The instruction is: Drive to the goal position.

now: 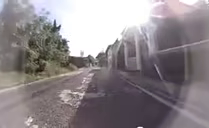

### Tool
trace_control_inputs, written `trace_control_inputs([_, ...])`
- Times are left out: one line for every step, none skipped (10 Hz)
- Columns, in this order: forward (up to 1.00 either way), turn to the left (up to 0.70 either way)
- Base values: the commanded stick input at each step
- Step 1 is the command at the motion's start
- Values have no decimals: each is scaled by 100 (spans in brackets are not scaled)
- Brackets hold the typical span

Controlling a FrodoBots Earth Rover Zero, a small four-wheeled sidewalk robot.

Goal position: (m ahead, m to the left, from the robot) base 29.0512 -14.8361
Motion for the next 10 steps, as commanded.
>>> trace_control_inputs([13,0])
trace_control_inputs([73,0])
trace_control_inputs([100,0])
trace_control_inputs([100,0])
trace_control_inputs([100,0])
trace_control_inputs([100,0])
trace_control_inputs([100,0])
trace_control_inputs([100,0])
trace_control_inputs([100,0])
trace_control_inputs([100,0])
